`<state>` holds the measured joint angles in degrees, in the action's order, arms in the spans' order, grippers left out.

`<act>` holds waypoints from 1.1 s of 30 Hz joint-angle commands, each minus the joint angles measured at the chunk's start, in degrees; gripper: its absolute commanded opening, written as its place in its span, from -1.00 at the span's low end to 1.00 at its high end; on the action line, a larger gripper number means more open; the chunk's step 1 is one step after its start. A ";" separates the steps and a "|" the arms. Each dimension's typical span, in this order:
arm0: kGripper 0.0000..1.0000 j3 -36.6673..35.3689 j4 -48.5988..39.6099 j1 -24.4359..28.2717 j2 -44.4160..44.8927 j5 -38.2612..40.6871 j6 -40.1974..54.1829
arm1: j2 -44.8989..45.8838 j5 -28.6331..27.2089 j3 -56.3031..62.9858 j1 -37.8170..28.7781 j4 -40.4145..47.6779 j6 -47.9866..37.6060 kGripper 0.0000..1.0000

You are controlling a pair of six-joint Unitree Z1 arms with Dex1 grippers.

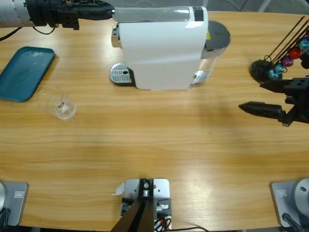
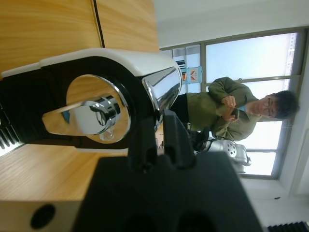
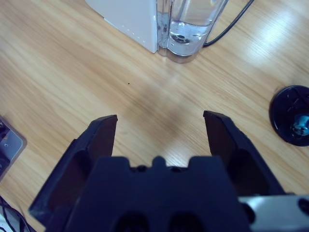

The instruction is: Pour coffee

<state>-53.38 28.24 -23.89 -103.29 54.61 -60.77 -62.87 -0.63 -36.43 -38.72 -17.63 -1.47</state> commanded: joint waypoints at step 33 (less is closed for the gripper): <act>-1.00 -6.62 -23.69 2.01 21.04 -19.15 23.17 | 0.33 -1.37 0.13 -0.65 -1.36 -0.72 0.53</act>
<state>-61.11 24.24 -22.86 -96.92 52.84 -54.92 -62.85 -0.64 -36.66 -38.78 -17.91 -1.47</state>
